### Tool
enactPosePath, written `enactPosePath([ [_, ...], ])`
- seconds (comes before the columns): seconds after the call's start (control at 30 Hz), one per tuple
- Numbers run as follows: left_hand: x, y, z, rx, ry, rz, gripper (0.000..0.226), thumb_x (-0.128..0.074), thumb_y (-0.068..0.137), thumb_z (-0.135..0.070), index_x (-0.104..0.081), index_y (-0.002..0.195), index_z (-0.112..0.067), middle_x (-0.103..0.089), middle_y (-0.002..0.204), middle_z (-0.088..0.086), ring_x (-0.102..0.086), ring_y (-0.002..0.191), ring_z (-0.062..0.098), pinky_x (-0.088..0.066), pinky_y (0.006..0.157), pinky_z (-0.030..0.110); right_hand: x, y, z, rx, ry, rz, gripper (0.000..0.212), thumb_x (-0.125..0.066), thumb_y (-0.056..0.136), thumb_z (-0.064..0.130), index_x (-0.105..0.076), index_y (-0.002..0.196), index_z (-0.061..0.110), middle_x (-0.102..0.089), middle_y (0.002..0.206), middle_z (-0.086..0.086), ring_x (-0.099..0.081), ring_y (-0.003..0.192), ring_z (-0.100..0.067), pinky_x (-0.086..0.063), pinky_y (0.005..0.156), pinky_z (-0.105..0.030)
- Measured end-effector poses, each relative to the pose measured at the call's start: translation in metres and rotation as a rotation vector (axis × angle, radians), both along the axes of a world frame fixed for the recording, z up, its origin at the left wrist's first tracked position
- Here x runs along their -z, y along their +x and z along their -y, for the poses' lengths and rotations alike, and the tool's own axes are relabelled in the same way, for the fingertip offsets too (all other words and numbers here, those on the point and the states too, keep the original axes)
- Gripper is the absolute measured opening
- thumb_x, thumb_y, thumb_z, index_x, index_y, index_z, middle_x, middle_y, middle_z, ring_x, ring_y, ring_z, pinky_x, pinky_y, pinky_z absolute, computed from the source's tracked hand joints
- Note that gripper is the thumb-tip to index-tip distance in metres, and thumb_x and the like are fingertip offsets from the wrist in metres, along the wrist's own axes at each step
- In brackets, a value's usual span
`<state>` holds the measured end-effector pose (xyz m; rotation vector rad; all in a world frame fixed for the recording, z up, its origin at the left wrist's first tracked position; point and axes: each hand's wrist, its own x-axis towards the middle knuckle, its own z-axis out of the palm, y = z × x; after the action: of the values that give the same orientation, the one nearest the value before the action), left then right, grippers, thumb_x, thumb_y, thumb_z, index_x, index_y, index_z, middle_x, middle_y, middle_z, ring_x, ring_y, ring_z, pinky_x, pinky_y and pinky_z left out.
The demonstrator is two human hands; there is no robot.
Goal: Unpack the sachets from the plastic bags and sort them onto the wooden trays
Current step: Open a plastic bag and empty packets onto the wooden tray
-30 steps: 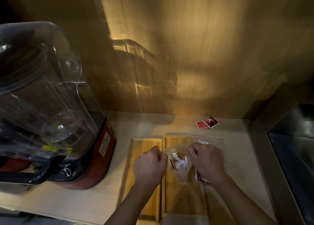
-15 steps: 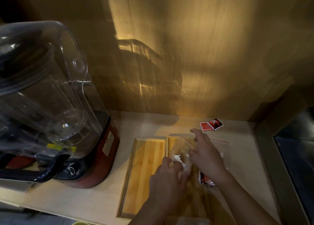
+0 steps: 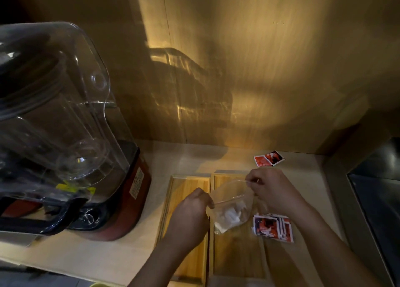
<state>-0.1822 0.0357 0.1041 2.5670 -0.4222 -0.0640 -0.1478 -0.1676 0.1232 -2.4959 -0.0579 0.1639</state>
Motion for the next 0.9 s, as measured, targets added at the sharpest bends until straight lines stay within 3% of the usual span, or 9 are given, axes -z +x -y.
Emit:
enactPosePath([
  [0.13,-0.009,0.0,-0.01,0.049,-0.026,-0.001,0.021,-0.052,0.084,-0.004,-0.062,0.094,-0.02,-0.056,0.096,-0.008,-0.055,0.086,0.009,-0.049,0.074,0.022,-0.016,-0.007,0.004,-0.061,0.038,-0.122,0.025,-0.061,0.084,0.011,-0.061,0.065,0.027,-0.054,0.056,0.011,-0.051,0.048,0.001,-0.036,0.049,-0.014],
  [0.23,-0.02,0.002,-0.019,0.132,-0.058,-0.116,0.005,-0.059,0.085,-0.021,-0.062,0.084,-0.025,-0.054,0.087,-0.013,-0.053,0.082,0.003,-0.045,0.072,0.016,-0.027,-0.009,0.009,-0.119,0.091,-0.273,0.018,-0.063,0.081,0.005,-0.066,0.068,0.017,-0.055,0.05,0.007,-0.051,0.039,0.001,-0.04,0.043,-0.016],
  [0.3,-0.024,0.007,-0.022,0.183,-0.087,-0.229,0.012,-0.064,0.083,-0.031,-0.062,0.075,-0.022,-0.058,0.083,-0.01,-0.055,0.079,0.006,-0.048,0.072,0.024,-0.03,-0.008,0.011,-0.162,0.147,-0.413,0.011,-0.06,0.082,0.0,-0.067,0.076,0.005,-0.055,0.049,0.003,-0.05,0.037,-0.003,-0.04,0.039,-0.017],
  [0.4,-0.021,0.018,-0.022,0.194,-0.114,-0.313,0.029,-0.065,0.082,-0.035,-0.059,0.069,-0.01,-0.059,0.074,0.002,-0.054,0.07,0.014,-0.048,0.069,0.034,-0.024,-0.002,0.013,-0.205,0.187,-0.557,0.017,-0.058,0.08,-0.004,-0.065,0.071,0.007,-0.054,0.039,0.004,-0.047,0.032,-0.006,-0.039,0.035,-0.018],
  [0.53,-0.003,0.041,-0.017,0.16,-0.171,-0.455,0.036,-0.065,0.082,-0.034,-0.057,0.067,-0.003,-0.051,0.066,0.006,-0.047,0.061,0.014,-0.04,0.061,0.032,-0.005,0.014,0.014,-0.174,0.186,-0.645,0.018,-0.057,0.08,-0.004,-0.063,0.069,0.01,-0.05,0.031,0.006,-0.042,0.027,-0.004,-0.033,0.031,-0.015],
  [0.63,0.009,0.056,-0.01,0.123,-0.221,-0.479,0.031,-0.064,0.084,-0.033,-0.06,0.069,-0.005,-0.054,0.064,0.001,-0.048,0.058,0.007,-0.041,0.061,0.029,0.012,0.027,0.014,-0.077,0.184,-0.608,0.019,-0.054,0.081,-0.005,-0.062,0.069,0.008,-0.049,0.03,0.005,-0.04,0.025,-0.006,-0.03,0.03,-0.015],
  [0.73,0.023,0.064,-0.005,0.012,-0.326,-0.436,0.019,-0.064,0.084,-0.028,-0.06,0.081,-0.009,-0.056,0.069,-0.001,-0.051,0.064,0.01,-0.044,0.065,0.033,0.029,0.032,0.012,0.017,0.206,-0.492,0.023,-0.054,0.079,-0.004,-0.06,0.062,0.009,-0.052,0.046,-0.004,-0.042,0.031,-0.008,-0.031,0.035,-0.018],
  [0.83,0.036,0.066,-0.001,-0.14,-0.388,-0.395,0.022,-0.065,0.084,-0.023,-0.056,0.103,-0.014,-0.06,0.085,0.004,-0.056,0.075,0.016,-0.049,0.074,0.036,0.044,0.029,0.008,0.144,0.322,-0.327,0.019,-0.057,0.085,0.011,-0.059,0.066,0.013,-0.055,0.061,-0.003,-0.049,0.051,-0.014,-0.036,0.05,-0.025],
  [0.9,0.043,0.062,0.001,-0.243,-0.469,-0.379,0.037,-0.066,0.083,-0.019,-0.05,0.117,-0.017,-0.061,0.103,0.007,-0.058,0.084,0.016,-0.051,0.082,0.038,0.053,0.02,0.002,0.272,0.448,-0.212,0.015,-0.058,0.087,0.027,-0.062,0.09,0.013,-0.061,0.081,-0.002,-0.058,0.075,-0.019,-0.042,0.065,-0.029],
])
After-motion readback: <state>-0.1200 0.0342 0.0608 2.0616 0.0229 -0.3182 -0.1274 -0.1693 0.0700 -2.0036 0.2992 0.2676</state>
